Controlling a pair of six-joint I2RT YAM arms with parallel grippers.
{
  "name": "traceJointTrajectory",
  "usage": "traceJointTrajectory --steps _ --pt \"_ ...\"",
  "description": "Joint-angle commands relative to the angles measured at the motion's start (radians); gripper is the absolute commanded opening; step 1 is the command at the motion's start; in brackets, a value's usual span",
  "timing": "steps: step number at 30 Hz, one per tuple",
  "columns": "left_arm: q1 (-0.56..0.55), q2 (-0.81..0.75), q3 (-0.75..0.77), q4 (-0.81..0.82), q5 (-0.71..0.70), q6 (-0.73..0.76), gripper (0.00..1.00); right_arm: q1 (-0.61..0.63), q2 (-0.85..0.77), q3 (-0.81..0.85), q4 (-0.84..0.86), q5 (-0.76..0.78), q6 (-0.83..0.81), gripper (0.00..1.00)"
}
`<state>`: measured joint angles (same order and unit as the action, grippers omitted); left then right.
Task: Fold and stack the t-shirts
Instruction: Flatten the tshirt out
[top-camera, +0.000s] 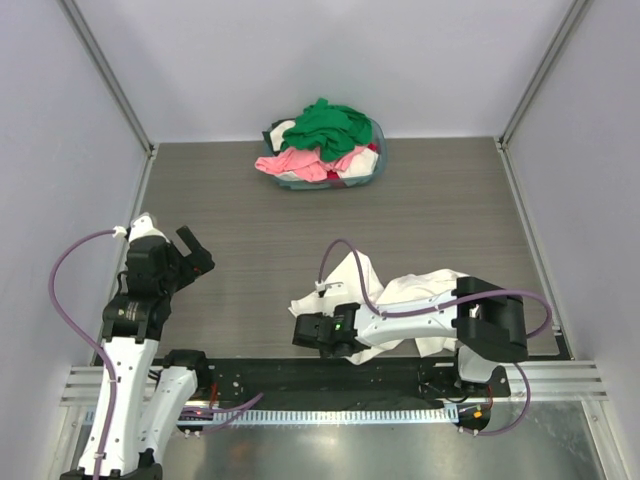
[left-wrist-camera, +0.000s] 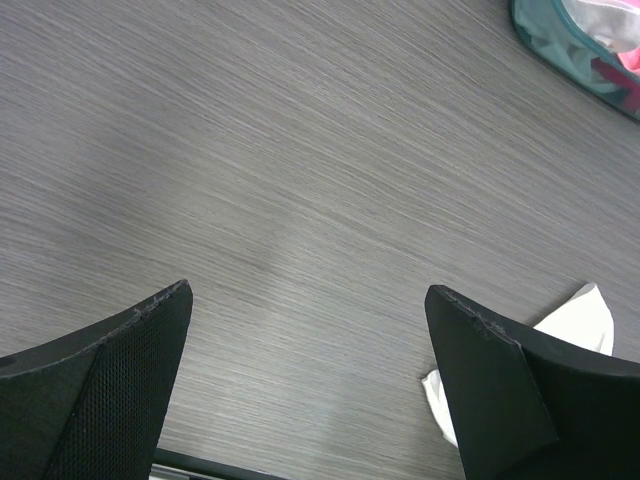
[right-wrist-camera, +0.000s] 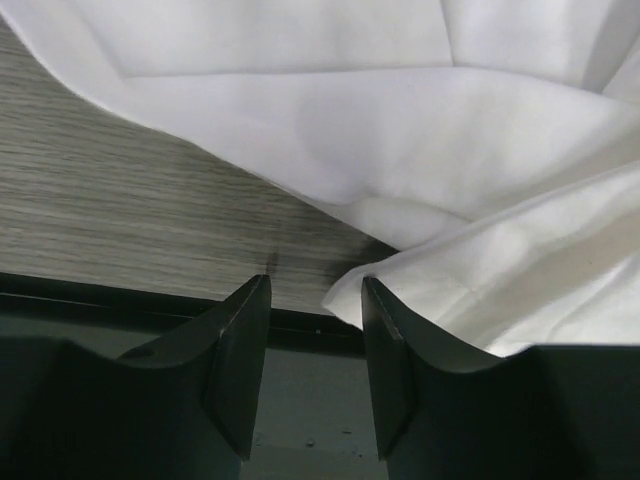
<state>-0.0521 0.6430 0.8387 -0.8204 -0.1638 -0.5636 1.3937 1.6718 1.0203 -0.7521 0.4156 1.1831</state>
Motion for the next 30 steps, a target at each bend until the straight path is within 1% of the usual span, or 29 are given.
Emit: traceJointTrajectory --steps 1,5,7,11,12,14,15,16,17,18,20,21,22,23,24,26,27,28,29,30 --pt "-0.003 -0.009 0.0 0.029 0.0 0.022 1.0 0.001 0.02 -0.019 0.02 -0.029 0.03 0.47" --pt "-0.005 -0.014 -0.001 0.03 -0.003 0.021 1.0 0.001 0.026 -0.049 0.023 -0.043 0.03 0.46" --pt "-0.005 -0.014 -0.001 0.029 -0.005 0.021 1.0 0.001 0.02 -0.066 0.025 -0.038 0.033 0.42" --pt "-0.003 -0.013 -0.001 0.027 -0.006 0.019 1.0 0.001 0.014 -0.091 0.037 -0.044 0.033 0.25" --pt "-0.003 -0.011 0.0 0.029 -0.009 0.019 1.0 0.001 0.014 -0.098 0.043 -0.047 0.032 0.17" --pt "-0.005 -0.006 0.003 0.032 -0.003 0.031 1.0 0.001 0.005 -0.107 0.057 -0.057 0.027 0.09" --pt "-0.003 -0.003 0.002 0.035 0.009 0.033 1.0 0.001 0.0 -0.111 0.06 -0.057 0.024 0.02" --pt "-0.005 0.012 0.002 0.043 0.023 0.034 1.0 0.001 -0.02 -0.111 0.053 -0.055 0.02 0.02" --pt "-0.005 0.023 0.005 0.044 0.067 0.033 1.0 0.001 -0.036 -0.108 0.04 -0.049 0.016 0.01" --pt "-0.006 0.038 0.01 0.043 0.099 0.033 1.0 0.001 -0.056 -0.094 0.021 -0.014 0.021 0.01" --pt "-0.023 0.084 0.01 0.044 0.147 -0.013 1.0 0.001 -0.143 -0.068 -0.088 0.047 0.032 0.01" --pt "-0.058 0.101 -0.004 0.047 0.148 -0.036 1.0 0.001 -0.185 -0.033 -0.13 0.119 0.047 0.01" --pt "-0.084 0.109 -0.016 0.064 0.13 -0.059 1.0 0.001 -0.222 -0.014 -0.198 0.152 0.05 0.01" --pt "-0.113 0.118 -0.033 0.078 0.112 -0.108 1.0 0.002 -0.307 0.003 -0.22 0.181 0.046 0.01" --pt "-0.18 0.119 -0.064 0.098 0.071 -0.131 1.0 0.001 -0.349 0.035 -0.239 0.236 0.033 0.01" --pt "-0.259 0.139 -0.095 0.154 0.031 -0.198 1.0 0.001 -0.435 0.063 -0.297 0.29 0.029 0.01" --pt "-0.341 0.152 -0.114 0.168 -0.011 -0.223 1.0 -0.001 -0.505 0.087 -0.321 0.342 0.044 0.01" --pt "-0.383 0.173 -0.121 0.193 -0.029 -0.245 1.0 -0.001 -0.541 0.098 -0.381 0.373 0.052 0.01" --pt "-0.425 0.214 -0.125 0.201 -0.054 -0.289 1.0 -0.002 -0.567 0.107 -0.401 0.393 0.052 0.01" --pt "-0.502 0.242 -0.136 0.211 -0.072 -0.309 1.0 -0.004 -0.613 0.121 -0.418 0.408 0.041 0.01"
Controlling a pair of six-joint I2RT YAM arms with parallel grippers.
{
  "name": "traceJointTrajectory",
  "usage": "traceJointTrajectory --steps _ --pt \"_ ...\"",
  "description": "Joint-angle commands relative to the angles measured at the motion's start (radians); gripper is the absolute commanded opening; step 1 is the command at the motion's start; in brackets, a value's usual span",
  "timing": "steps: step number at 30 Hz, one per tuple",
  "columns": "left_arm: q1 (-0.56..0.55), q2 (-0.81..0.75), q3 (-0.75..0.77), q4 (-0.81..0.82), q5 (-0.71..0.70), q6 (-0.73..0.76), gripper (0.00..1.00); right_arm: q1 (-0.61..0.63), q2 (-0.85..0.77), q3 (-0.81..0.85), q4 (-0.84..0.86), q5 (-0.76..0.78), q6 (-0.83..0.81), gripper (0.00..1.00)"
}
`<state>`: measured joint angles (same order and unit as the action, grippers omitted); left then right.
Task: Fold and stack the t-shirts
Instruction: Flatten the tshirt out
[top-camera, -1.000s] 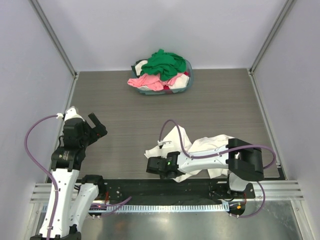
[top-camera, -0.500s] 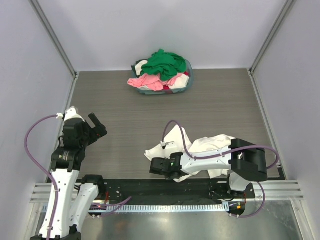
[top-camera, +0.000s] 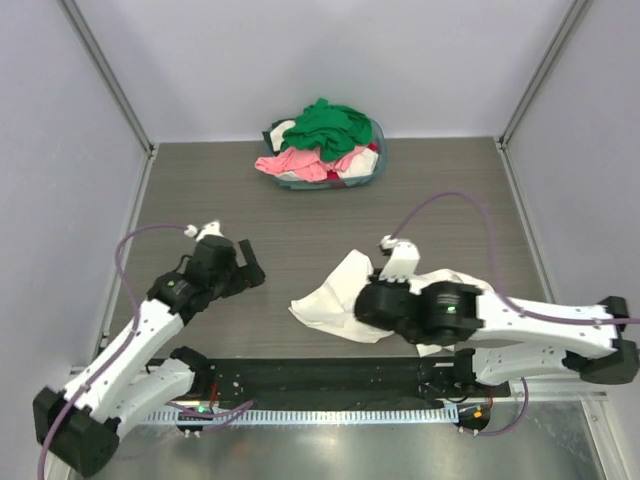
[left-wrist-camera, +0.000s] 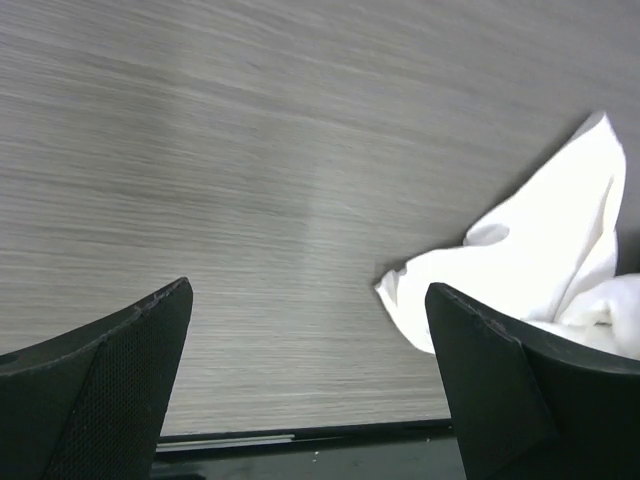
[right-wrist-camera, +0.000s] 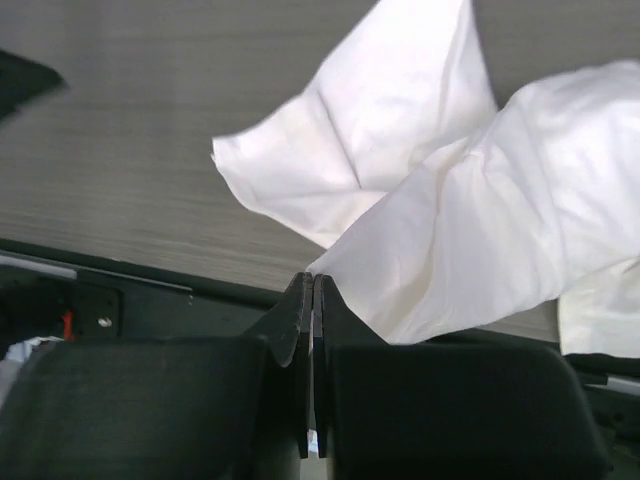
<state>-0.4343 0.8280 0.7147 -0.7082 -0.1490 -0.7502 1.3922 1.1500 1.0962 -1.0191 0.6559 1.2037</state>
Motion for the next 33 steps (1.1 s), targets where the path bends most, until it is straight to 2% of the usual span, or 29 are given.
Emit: traceJointTrajectory --steps 1,3,9,11,17,31,33 --pt "-0.157 0.08 -0.018 0.124 -0.122 -0.142 0.99 -0.012 -0.108 0.048 -0.183 0.195 0.02 0.01" --pt "-0.251 0.15 -0.03 0.157 -0.142 -0.193 0.93 -0.022 -0.145 0.051 -0.208 0.209 0.011 0.01" --pt "-0.385 0.327 -0.05 0.309 -0.152 -0.271 0.75 -0.033 -0.203 0.014 -0.272 0.238 0.049 0.01" --pt "-0.399 0.362 -0.044 0.332 -0.14 -0.275 0.66 -0.033 -0.23 0.001 -0.274 0.241 0.059 0.01" --pt "-0.428 0.468 -0.024 0.366 -0.136 -0.279 0.53 -0.036 -0.26 -0.024 -0.286 0.251 0.06 0.01" --pt "-0.448 0.589 0.0 0.418 -0.123 -0.275 0.34 -0.039 -0.276 -0.055 -0.289 0.254 0.057 0.01" --pt "-0.446 0.6 0.002 0.42 -0.123 -0.275 0.26 -0.039 -0.279 -0.059 -0.289 0.252 0.059 0.01"
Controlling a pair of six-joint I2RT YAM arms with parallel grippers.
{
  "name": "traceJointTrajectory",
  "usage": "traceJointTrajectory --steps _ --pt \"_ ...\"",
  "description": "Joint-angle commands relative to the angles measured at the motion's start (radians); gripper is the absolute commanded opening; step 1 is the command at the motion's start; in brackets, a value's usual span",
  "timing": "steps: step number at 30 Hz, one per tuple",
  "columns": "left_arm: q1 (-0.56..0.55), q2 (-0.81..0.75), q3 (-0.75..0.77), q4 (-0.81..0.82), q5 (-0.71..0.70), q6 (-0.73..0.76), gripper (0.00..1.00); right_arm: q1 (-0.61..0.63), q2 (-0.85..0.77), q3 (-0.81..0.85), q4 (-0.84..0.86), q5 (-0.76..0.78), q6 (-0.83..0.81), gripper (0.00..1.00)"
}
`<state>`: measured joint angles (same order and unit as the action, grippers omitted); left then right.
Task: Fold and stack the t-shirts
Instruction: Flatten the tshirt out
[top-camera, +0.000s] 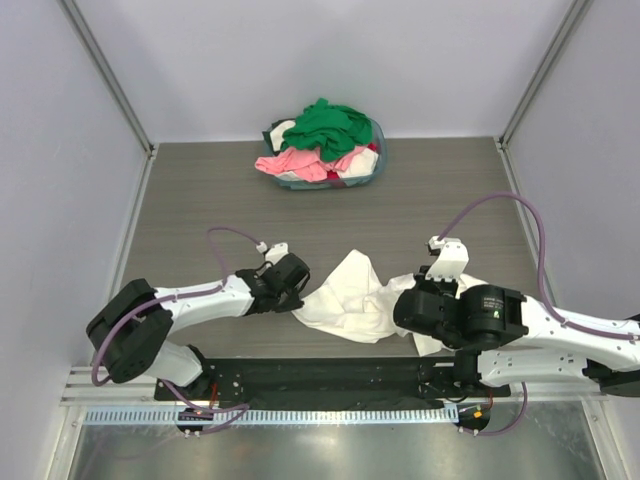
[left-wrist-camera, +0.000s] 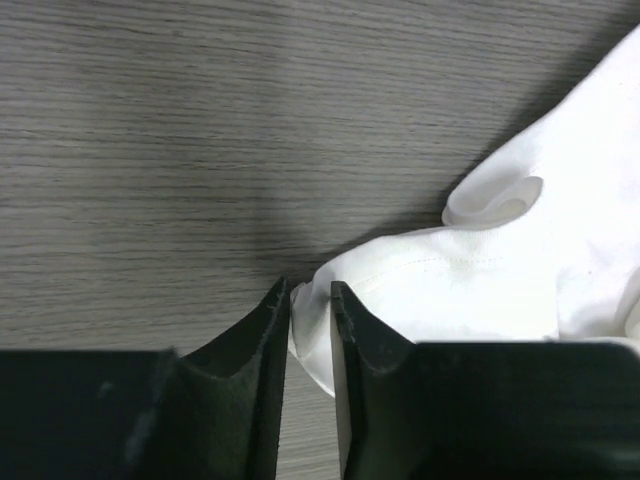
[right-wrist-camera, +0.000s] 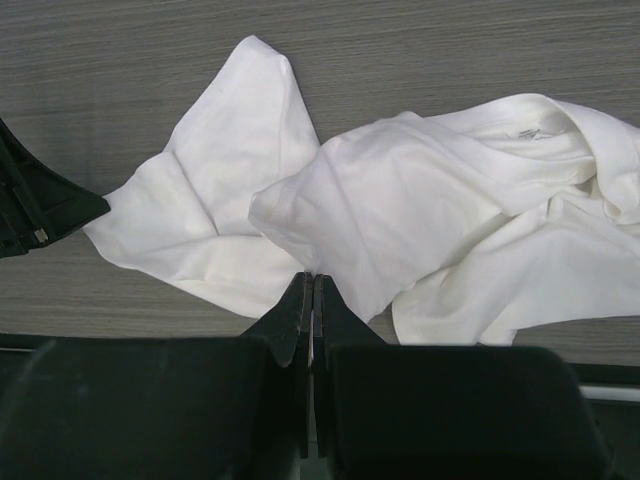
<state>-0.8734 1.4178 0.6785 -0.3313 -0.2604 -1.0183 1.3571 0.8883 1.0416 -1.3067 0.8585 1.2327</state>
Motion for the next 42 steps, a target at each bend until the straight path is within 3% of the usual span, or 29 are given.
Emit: traceJointTrajectory --steps 1,4,16,22,29,35,39,42 --pt "-0.007 0.01 0.039 0.044 -0.011 -0.006 0.23 -0.004 -0.02 -0.006 -0.002 0.051 0.03 0.01" --pt "-0.007 0.009 0.049 0.035 -0.019 -0.006 0.01 -0.003 -0.025 -0.009 0.0 0.048 0.028 0.01" --pt "-0.009 -0.147 0.194 -0.248 -0.146 0.012 0.0 -0.006 -0.005 0.106 -0.078 0.115 -0.016 0.01" --pt "-0.003 -0.335 0.334 -0.494 -0.275 0.033 0.0 -0.007 0.035 0.363 -0.149 0.229 -0.146 0.01" --pt "0.013 -0.494 0.643 -0.734 -0.428 0.104 0.0 -0.007 0.093 0.723 -0.146 0.353 -0.488 0.01" --pt "0.013 -0.563 0.864 -0.822 -0.557 0.203 0.0 -0.007 0.083 0.955 0.025 0.396 -0.81 0.01" --pt "0.014 -0.576 1.012 -0.816 -0.635 0.308 0.0 -0.007 0.014 0.995 0.345 0.361 -1.07 0.01" --pt "0.013 -0.571 1.136 -0.802 -0.669 0.383 0.0 -0.007 0.011 1.044 0.469 0.326 -1.19 0.01"
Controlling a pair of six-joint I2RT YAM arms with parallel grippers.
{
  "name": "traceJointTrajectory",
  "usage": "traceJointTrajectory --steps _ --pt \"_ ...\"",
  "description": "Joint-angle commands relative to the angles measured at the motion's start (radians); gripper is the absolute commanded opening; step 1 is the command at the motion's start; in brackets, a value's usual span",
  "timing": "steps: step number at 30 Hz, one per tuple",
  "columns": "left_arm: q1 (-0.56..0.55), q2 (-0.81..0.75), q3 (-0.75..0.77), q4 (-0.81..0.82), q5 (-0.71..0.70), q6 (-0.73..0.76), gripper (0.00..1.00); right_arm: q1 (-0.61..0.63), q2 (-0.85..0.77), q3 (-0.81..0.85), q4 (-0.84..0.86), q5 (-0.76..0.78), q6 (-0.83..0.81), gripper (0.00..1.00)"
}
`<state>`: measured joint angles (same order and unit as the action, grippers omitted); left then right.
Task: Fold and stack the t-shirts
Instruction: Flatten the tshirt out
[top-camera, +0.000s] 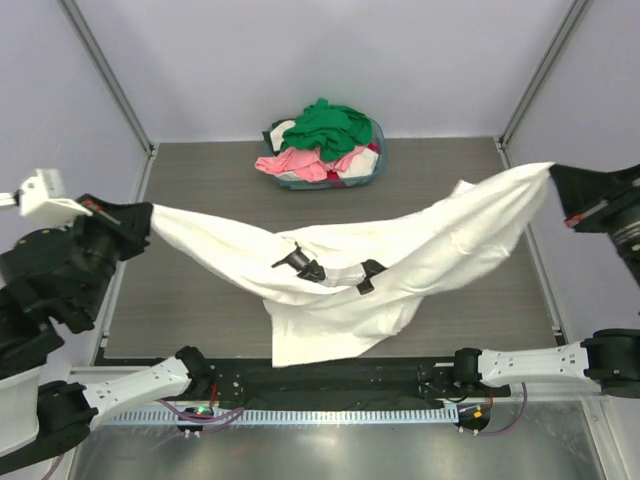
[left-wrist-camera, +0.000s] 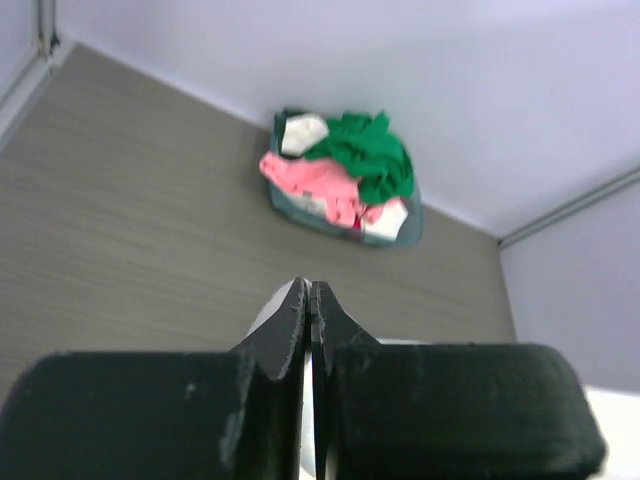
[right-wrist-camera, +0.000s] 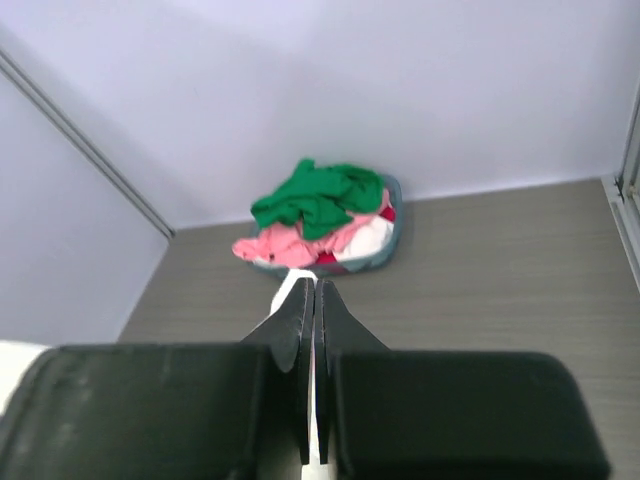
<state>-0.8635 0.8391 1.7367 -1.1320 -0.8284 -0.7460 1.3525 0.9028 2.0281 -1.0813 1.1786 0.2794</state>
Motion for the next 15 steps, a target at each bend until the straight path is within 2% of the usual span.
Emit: traceJointTrajectory --steps 1,5,7,10,12,13,14,15 --pt "0.003 0.008 0.131 0.004 -0.109 0.131 0.0 -0.003 0.001 0.081 0.25 -0.011 -0.264 0.01" --pt "0.003 -0.009 0.175 0.029 -0.135 0.184 0.0 -0.003 0.025 0.153 0.262 -0.005 -0.275 0.01" --pt "0.003 -0.037 0.14 0.031 -0.14 0.177 0.0 -0.003 0.009 0.124 0.261 0.007 -0.275 0.01" --pt "0.003 -0.078 0.014 0.018 -0.117 0.095 0.0 -0.001 -0.03 -0.011 0.259 0.084 -0.206 0.01" --pt "0.003 -0.103 -0.113 -0.015 -0.077 0.021 0.0 -0.001 -0.091 -0.164 0.23 0.177 -0.07 0.01" --pt "0.004 -0.129 -0.173 -0.044 -0.058 -0.084 0.0 0.002 -0.111 -0.214 0.184 0.196 0.032 0.01" --pt "0.004 -0.144 -0.227 -0.058 -0.035 -0.136 0.0 0.004 -0.161 -0.315 0.067 0.214 0.137 0.01" --pt "0.004 -0.156 -0.355 -0.066 0.045 -0.194 0.0 0.008 -0.185 -0.372 0.001 0.228 0.373 0.01"
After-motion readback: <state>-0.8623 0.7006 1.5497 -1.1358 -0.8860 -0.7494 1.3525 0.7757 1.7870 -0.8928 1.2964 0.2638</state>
